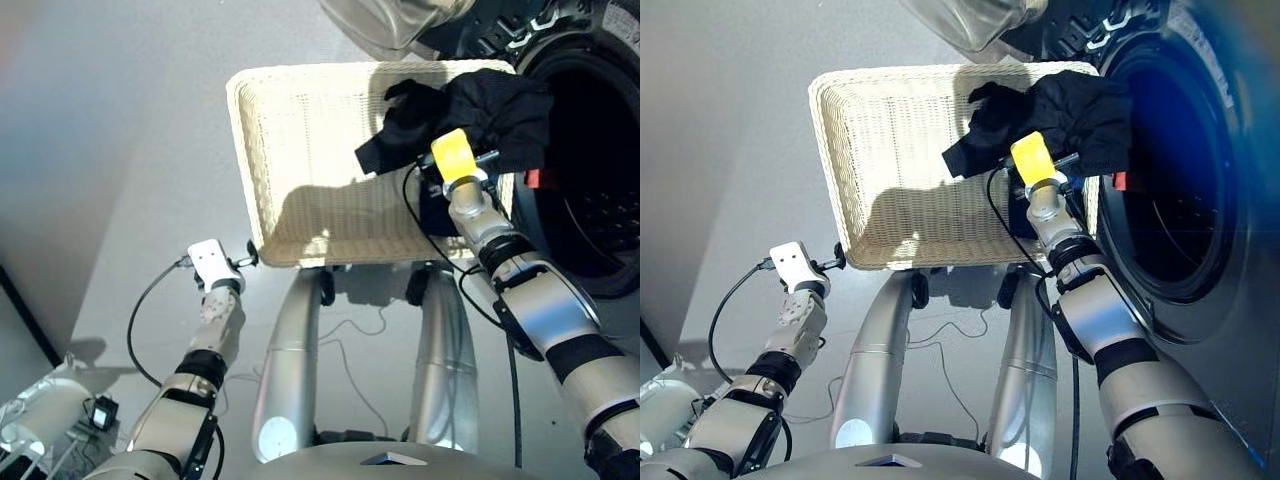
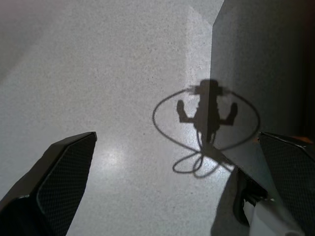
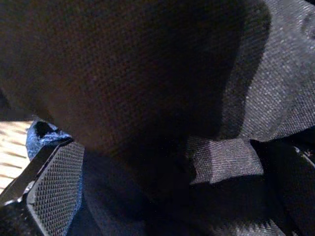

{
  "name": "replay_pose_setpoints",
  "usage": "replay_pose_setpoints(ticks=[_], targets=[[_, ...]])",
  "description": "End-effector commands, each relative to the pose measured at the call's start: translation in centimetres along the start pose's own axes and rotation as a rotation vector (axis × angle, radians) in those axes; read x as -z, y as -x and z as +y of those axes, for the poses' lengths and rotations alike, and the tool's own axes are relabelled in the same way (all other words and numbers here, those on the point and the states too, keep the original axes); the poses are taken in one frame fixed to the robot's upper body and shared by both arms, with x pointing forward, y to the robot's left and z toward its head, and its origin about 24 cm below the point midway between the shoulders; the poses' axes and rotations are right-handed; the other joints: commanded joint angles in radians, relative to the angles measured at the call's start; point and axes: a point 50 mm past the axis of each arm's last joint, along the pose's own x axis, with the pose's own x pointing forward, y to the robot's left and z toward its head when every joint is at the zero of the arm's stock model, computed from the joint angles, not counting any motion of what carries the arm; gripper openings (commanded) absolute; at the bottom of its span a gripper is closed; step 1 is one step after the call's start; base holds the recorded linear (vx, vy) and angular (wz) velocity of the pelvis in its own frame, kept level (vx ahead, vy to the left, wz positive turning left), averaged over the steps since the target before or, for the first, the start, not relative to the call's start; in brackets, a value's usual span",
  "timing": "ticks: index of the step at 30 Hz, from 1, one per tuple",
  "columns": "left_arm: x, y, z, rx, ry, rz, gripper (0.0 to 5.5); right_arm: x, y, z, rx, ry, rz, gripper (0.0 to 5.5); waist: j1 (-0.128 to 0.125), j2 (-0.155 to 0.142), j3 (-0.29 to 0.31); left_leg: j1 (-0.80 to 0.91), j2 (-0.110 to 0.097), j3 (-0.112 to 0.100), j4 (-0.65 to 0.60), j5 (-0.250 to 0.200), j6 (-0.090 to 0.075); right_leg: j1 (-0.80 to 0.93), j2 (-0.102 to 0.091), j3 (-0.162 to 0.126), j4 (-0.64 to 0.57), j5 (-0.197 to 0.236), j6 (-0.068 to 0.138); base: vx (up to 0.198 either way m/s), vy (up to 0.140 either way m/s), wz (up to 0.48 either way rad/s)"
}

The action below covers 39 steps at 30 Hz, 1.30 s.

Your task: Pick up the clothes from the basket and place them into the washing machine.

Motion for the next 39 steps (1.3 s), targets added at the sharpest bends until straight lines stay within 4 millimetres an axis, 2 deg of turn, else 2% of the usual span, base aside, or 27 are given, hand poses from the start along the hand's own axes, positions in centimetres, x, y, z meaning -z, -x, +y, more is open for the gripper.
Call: replay_pose_setpoints(ticks=[1,4,12,16,21,22,23,24,28,29,34,39], targets=[[1.5,1.5,1.7,-0.042,-0.001,0.029,5.5,3.3,0.3,-2.0,0.055,-0.015,0.147,0.0,0.041,0.079,-0.055,-0.06,-0.005,-0.047,-0.01,0.021,0.026,-0.011,0.011,0.018,0.071,-0.09,0.029,0.0,0.0,0.0],[1.7,1.9,1.4,-0.008,-0.015,0.032,5.5,3.8,0.4,-2.4,0.057,-0.057,0.175,0.0,0.049,0.08,-0.076,-0.055,-0.006,-0.047,-0.026,0.025,0.025,-0.017,0.007,0.016,0.068,-0.089,0.029,0.0,0.0,0.0],[1.9,1.9,1.5,-0.009,-0.03,0.044,5.5,3.5,0.3,-2.4,0.087,-0.066,0.168,0.0,0.045,0.062,-0.111,-0.003,0.001,-0.043,-0.113,0.048,0.014,0.031,0.01,0.012,-0.011,-0.062,0.035,0.0,0.0,0.0],[1.7,1.7,1.6,-0.02,-0.035,0.032,5.5,2.2,0.1,-2.2,0.13,-0.101,0.098,0.0,0.033,0.057,-0.113,0.048,0.005,-0.032,-0.173,0.065,0.005,0.081,0.007,0.01,-0.067,-0.04,0.043,0.0,0.0,0.0],[2.0,1.8,2.1,-0.065,-0.022,0.039,5.5,-1.0,0.4,-1.8,0.173,-0.282,-0.091,0.0,0.003,0.054,-0.109,0.127,0.006,-0.013,-0.253,0.089,-0.005,0.153,0.01,0.015,-0.155,-0.005,0.059,0.0,0.0,0.0],[2.1,1.8,2.1,-0.065,-0.023,0.04,5.5,-1.0,0.4,-1.8,0.173,-0.282,-0.09,0.0,0.003,0.054,-0.108,0.13,0.006,-0.013,-0.255,0.09,-0.005,0.156,0.011,0.015,-0.157,-0.004,0.059,0.0,0.0,0.0],[2.2,1.9,2.2,-0.073,-0.02,0.04,5.5,-1.9,0.9,-1.6,0.185,-0.34,-0.168,0.0,-0.008,0.054,-0.107,0.152,0.008,-0.008,-0.275,0.094,-0.007,0.176,0.012,0.019,-0.179,0.007,0.065,0.0,0.0,0.0],[2.4,2.0,2.3,-0.078,-0.022,0.042,5.5,-2.0,1.3,-1.7,0.203,-0.366,-0.202,0.0,-0.013,0.055,-0.109,0.169,0.006,-0.002,-0.29,0.099,-0.009,0.19,0.012,0.018,-0.191,0.01,0.066,0.012,0.026,-0.187],[2.7,2.4,2.2,-0.075,-0.025,0.043,5.5,-0.8,2.6,-1.3,0.241,-0.502,-0.219,0.0,-0.022,0.064,-0.11,0.209,-0.001,0.001,-0.321,0.109,-0.013,0.229,0.01,0.019,-0.22,0.017,0.073,0.003,0.004,-0.046],[3.0,2.5,2.2,-0.078,-0.022,0.045,5.5,-0.1,3.0,-1.3,0.291,-0.62,-0.205,0.0,-0.024,0.071,-0.111,0.233,-0.005,0.004,-0.34,0.114,-0.016,0.251,0.009,0.022,-0.239,0.021,0.077,0.0,0.0,0.0],[3.5,2.9,1.9,-0.069,-0.032,0.052,5.5,0.5,3.8,-1.7,0.359,-0.717,-0.221,0.0,-0.028,0.085,-0.108,0.272,-0.013,0.012,-0.363,0.12,-0.016,0.29,0.004,0.024,-0.271,0.034,0.083,0.0,0.0,0.0],[4.3,3.3,1.4,-0.057,-0.04,0.077,5.5,2.6,3.9,-1.8,0.508,-1.164,-0.107,0.0,-0.027,0.11,-0.12,0.281,-0.023,0.012,-0.367,0.115,-0.014,0.295,0.002,0.037,-0.273,0.029,0.084,0.007,0.011,-0.005]])
